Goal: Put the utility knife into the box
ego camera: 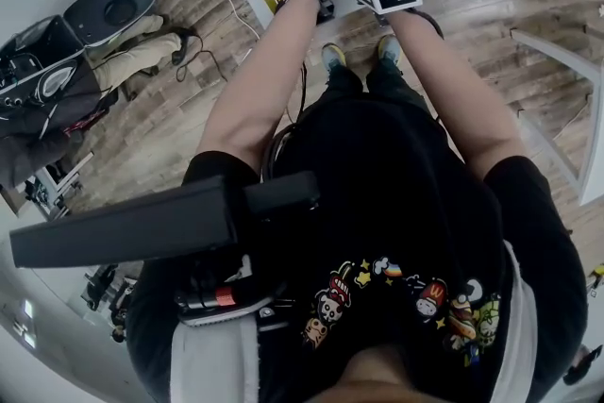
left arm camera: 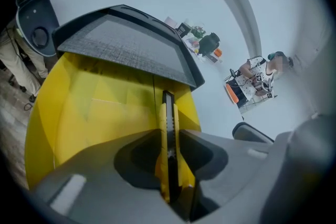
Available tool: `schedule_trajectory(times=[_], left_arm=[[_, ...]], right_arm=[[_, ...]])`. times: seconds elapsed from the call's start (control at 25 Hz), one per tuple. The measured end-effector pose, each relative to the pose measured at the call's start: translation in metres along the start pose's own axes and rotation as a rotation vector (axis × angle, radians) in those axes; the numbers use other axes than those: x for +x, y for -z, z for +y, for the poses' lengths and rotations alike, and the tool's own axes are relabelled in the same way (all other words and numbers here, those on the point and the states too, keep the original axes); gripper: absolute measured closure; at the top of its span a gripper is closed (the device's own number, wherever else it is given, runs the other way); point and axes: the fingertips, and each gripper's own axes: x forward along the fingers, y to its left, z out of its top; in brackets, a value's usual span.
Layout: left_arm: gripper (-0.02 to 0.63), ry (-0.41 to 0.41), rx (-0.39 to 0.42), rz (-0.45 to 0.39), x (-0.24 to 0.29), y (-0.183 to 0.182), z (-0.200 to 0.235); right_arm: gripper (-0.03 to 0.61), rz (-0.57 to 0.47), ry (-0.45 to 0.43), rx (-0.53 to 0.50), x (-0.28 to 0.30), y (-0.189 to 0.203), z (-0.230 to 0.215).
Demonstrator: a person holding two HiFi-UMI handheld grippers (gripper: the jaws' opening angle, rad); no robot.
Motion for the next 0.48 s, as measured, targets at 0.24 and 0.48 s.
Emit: schedule_trajectory(times=[0.24,0.48], left_arm=[[0.495,-0.025,-0.017,0.006,0.008,-0.001,0.005],[0.494,-0.053,-0.021,0.001,0.012,-0.001,0.004]], right_arm=[[0.555,0.021,0.01,-0.01,0.006,0.007,-0.007],[0.555,0.023,0.007,-0.005,0.011,0.013,-0.011]])
